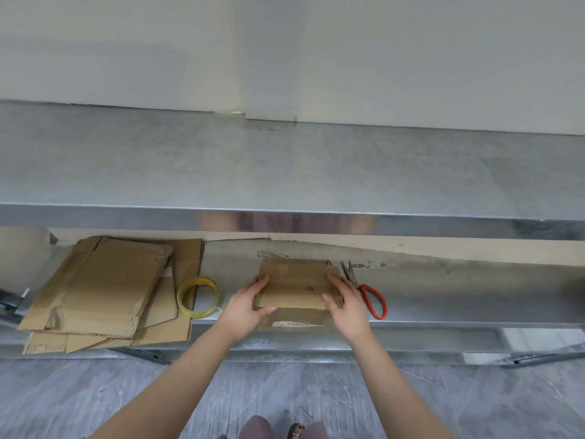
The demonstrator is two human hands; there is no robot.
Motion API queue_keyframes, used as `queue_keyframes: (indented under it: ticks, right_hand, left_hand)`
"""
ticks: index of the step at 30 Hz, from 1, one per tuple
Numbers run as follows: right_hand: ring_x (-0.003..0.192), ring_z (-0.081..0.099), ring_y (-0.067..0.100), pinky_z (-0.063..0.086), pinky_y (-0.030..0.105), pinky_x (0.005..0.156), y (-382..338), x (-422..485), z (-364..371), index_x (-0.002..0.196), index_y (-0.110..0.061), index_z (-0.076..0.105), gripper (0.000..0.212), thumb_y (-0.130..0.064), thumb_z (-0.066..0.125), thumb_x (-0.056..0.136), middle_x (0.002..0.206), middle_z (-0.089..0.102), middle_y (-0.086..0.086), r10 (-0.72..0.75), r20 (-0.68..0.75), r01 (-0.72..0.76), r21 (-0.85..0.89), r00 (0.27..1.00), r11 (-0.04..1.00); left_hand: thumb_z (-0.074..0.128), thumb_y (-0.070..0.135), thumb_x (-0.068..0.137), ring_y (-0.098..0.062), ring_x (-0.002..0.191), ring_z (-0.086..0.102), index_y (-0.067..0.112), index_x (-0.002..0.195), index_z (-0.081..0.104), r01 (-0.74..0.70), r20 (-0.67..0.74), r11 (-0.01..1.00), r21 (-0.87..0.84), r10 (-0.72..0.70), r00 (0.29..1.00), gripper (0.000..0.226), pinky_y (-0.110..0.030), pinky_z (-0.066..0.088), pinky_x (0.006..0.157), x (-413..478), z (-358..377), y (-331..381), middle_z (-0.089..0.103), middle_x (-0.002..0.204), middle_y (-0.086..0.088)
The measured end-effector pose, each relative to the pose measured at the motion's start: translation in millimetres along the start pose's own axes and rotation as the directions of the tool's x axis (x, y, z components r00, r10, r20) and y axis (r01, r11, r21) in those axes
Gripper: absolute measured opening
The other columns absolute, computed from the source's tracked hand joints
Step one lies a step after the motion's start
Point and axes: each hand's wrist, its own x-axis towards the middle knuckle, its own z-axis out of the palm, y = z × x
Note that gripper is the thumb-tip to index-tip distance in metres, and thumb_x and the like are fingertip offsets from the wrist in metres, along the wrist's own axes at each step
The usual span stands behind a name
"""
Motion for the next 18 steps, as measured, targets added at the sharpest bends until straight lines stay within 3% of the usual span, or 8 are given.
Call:
queue_keyframes:
  ticks: [4,10,15,18]
  right_hand:
    - [0.140,0.034,0.017,0.026,0.024,0.111,0,5,1,0.137,-0.024,0.054,0.044,-0.027,0.062,0.094,0.148,0.044,0.004,0.021,-0.004,-0.021,-0.011,1.000,1.000]
    - [0.144,0.026,0.024,0.028,0.034,0.112,5,-5,-7,0.143,-0.034,0.044,0.053,-0.043,0.059,0.094,0.157,0.027,0.004,-0.092,-0.003,0.089,-0.200,0.996,0.976]
    - [0.149,0.013,0.023,0.017,0.040,0.119,0,-14,-10,0.150,-0.037,0.029,0.063,-0.052,0.052,0.094,0.161,0.020,0.001,-0.211,0.013,0.203,-0.344,0.977,0.917]
    - [0.150,0.008,0.025,0.014,0.045,0.122,-10,-22,-12,0.150,-0.034,0.030,0.058,-0.051,0.046,0.097,0.161,0.020,0.000,-0.277,0.004,0.249,-0.449,0.961,0.858]
  left_hand:
    - [0.068,0.035,0.088,-0.017,0.143,0.028,0.039,0.147,0.033,0.039,0.016,0.995,-0.087,-0.038,0.999,0.069,-0.030,0.023,0.117,4,4,-2,0.021,0.159,0.007]
    - [0.059,0.052,0.088,-0.015,0.148,-0.007,0.042,0.150,0.017,-0.154,-0.004,0.936,0.317,0.164,0.986,0.076,-0.039,0.014,0.119,3,-3,-7,-0.007,0.160,0.015]
    - [0.052,0.057,0.089,-0.015,0.148,-0.010,0.042,0.151,0.009,-0.220,0.007,0.847,0.483,0.247,0.969,0.077,-0.039,0.003,0.120,0,-4,0,-0.009,0.160,0.015]
    - [0.044,0.060,0.091,-0.018,0.148,-0.011,0.037,0.152,0.006,-0.241,0.013,0.780,0.577,0.286,0.958,0.076,-0.039,-0.005,0.119,-5,-6,4,-0.010,0.161,0.011]
